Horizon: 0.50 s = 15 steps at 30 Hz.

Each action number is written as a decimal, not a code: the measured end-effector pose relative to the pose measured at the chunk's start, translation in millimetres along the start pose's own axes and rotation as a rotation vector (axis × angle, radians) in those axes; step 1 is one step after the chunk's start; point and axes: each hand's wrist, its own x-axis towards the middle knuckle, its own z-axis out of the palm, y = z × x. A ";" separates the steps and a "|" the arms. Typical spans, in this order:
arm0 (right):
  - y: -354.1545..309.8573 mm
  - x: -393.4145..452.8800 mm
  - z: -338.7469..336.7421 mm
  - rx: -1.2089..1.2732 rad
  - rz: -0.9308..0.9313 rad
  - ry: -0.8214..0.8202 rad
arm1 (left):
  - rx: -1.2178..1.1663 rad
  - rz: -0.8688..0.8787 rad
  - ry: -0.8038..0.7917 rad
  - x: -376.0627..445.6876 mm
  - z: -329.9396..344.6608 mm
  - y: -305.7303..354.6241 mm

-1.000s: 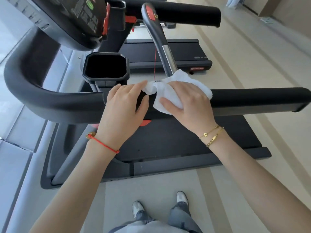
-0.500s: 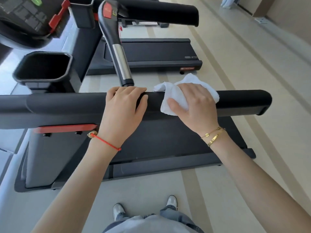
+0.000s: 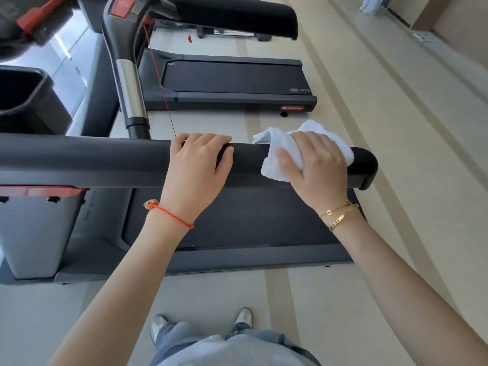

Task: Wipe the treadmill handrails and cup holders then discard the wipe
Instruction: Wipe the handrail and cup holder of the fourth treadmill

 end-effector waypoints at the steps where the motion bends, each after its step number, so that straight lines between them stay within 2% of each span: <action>1: -0.5 -0.4 0.6 -0.011 0.019 0.007 | 0.001 -0.001 0.000 1.0 2.9 4.9; 5: -7.1 0.4 4.6 -0.047 0.059 0.036 | 0.012 -0.006 0.002 6.7 12.3 21.6; 10: 17.4 -4.4 -1.7 0.015 -0.070 0.003 | 0.001 -0.014 0.005 12.5 22.0 34.4; 15: 57.3 -11.1 -14.4 0.037 -0.002 0.001 | -0.006 0.009 -0.003 15.5 27.4 47.1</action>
